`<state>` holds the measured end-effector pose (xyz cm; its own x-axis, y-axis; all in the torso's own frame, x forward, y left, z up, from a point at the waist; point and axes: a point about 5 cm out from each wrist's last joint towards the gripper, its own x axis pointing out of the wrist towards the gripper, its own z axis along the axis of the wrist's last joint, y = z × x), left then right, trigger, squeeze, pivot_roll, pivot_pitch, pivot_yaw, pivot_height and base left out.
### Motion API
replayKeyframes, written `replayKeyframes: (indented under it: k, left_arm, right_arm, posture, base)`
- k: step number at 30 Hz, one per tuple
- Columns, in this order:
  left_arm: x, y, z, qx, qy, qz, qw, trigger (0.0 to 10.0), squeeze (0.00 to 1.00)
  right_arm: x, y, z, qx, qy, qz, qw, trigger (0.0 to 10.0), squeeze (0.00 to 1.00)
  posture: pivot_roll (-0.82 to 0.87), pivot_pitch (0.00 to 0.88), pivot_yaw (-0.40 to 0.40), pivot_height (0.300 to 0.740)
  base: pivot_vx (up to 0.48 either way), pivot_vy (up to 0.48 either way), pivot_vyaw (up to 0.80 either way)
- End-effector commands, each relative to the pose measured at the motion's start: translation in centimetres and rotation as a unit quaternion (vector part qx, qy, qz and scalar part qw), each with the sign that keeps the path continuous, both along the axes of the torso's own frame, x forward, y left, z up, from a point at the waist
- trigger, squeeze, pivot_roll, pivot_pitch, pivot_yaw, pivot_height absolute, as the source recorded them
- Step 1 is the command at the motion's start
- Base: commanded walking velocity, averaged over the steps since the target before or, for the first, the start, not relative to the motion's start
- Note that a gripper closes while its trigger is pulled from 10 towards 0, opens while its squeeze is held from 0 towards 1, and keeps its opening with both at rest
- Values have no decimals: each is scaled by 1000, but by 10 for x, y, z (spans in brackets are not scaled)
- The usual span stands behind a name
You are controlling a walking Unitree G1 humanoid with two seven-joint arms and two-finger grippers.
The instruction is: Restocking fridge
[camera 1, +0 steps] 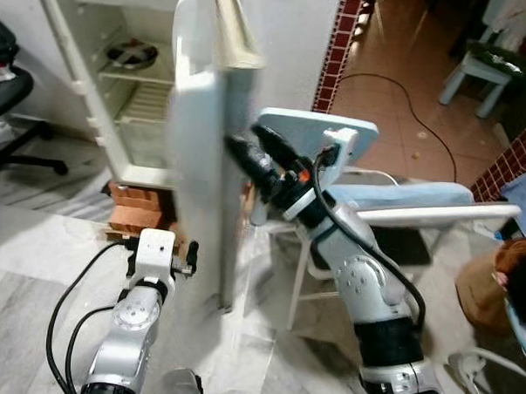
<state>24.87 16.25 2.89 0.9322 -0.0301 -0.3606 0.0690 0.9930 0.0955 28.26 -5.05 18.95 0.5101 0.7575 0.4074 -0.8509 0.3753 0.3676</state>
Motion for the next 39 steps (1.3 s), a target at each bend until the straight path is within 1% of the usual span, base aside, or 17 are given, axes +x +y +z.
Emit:
replayKeyframes:
  k: [1,2,3,4,5,7,8,9,12,15,18,20,24,27,30,37,39]
  left_arm:
    - [1,1,0,6,-1,-4,1000,10000,0]
    - [2,0,-1,6,-1,-5,1000,10000,0]
    - [3,-1,-1,6,-1,-9,1000,10000,0]
    - [4,-2,0,5,-4,-13,1000,10000,0]
    - [5,-3,1,4,-7,-16,1000,10000,0]
    - [6,-4,1,1,-10,-17,1000,10000,0]
    - [7,-4,3,2,-17,-18,1000,10000,0]
    - [8,-4,3,3,-20,-20,1000,10000,0]
    - [11,-8,8,16,-42,-47,998,10000,0]
    - [11,-11,10,17,-53,-60,997,10000,0]
    - [10,-12,12,18,-64,-74,995,10000,0]
    - [7,-8,15,20,-84,-76,993,10000,0]
    - [5,-5,14,13,-82,-75,994,10000,0]
    - [4,-10,14,10,-84,-92,992,10000,0]
    - [6,-17,15,2,-91,-104,990,10000,0]
    - [8,-19,17,-4,-96,-116,989,10000,0]
    - [9,-19,17,-5,-94,-113,989,10000,0]
  right_arm:
    - [1,-11,-14,-20,18,-17,999,10000,0]
    - [5,-20,-27,-43,35,-49,997,10000,0]
    - [7,-36,-47,-87,63,-97,989,10000,0]
    - [5,-53,-66,-127,92,-148,977,10000,0]
    - [4,-61,-75,-144,106,-177,968,10000,0]
    - [2,-70,-87,-166,120,-210,956,10000,0]
    - [-2,-77,-94,-187,135,-233,945,10000,0]
    - [-3,-79,-97,-193,143,-243,940,10000,0]
    - [-9,-91,-112,-202,186,-299,914,10000,0]
    - [-13,-96,-116,-201,182,-342,900,10000,0]
    - [-17,-98,-115,-222,145,-359,895,10000,0]
    - [-22,-105,-118,-232,150,-392,878,10000,0]
    - [-27,-114,-120,-234,164,-414,864,10000,0]
    - [-30,-119,-121,-233,169,-425,858,10000,0]
    - [-29,-127,-124,-232,178,-448,845,10000,0]
    - [-26,-129,-120,-221,181,-459,841,10000,0]
    - [-25,-130,-118,-225,177,-467,837,10000,0]
  posture:
    - [60,0,-39,740]
    - [57,0,-38,740]
    - [49,0,-36,740]
    - [42,0,-34,740]
    - [38,0,-33,740]
    - [33,0,-31,740]
    - [33,0,-31,740]
    - [30,0,-31,740]
    - [27,0,-30,740]
    - [21,0,-29,740]
    - [13,0,-25,740]
    - [1,0,-20,740]
    - [-8,0,-21,740]
    - [-12,0,-19,740]
    - [-20,0,-15,740]
    - [-24,0,-13,740]
    - [-24,0,-12,740]
  base:
    - [0,0,0]
    - [0,0,0]
    - [0,0,0]
    - [0,0,0]
    - [0,0,0]
    - [0,0,0]
    - [0,0,0]
    - [0,0,0]
    - [0,0,0]
    - [0,0,0]
    - [0,217,0]
    - [0,480,0]
    - [0,480,0]
    - [0,480,0]
    - [0,480,0]
    - [0,480,0]
    - [0,480,0]
